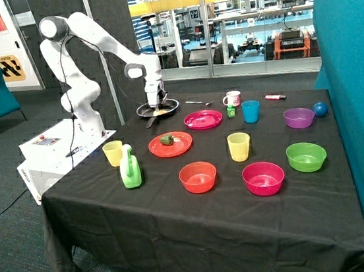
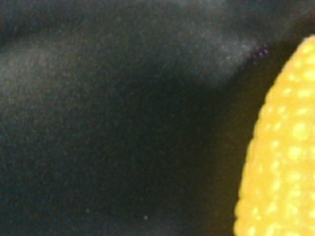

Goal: Serve the vegetables in different plates

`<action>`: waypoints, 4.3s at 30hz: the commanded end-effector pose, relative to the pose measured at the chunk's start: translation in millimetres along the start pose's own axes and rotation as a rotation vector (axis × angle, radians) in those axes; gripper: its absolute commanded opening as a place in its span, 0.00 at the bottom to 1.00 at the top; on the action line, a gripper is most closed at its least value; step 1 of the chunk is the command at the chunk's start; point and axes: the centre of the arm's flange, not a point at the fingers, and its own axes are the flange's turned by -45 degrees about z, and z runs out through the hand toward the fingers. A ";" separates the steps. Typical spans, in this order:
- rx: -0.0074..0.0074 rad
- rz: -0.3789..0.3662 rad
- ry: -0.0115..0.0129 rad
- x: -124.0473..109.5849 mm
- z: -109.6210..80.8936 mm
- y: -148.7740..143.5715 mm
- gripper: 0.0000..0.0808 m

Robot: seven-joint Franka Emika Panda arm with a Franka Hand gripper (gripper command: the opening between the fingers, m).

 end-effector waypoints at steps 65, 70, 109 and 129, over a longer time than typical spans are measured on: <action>0.0016 0.059 0.0019 1.1 31.4 9.2 0.00; 0.0016 0.054 0.0019 0.1 31.6 8.3 0.00; 0.0015 -0.059 0.0020 9.7 -18.5 -2.2 0.00; 0.0015 -0.086 0.0020 67.5 -63.3 25.9 0.00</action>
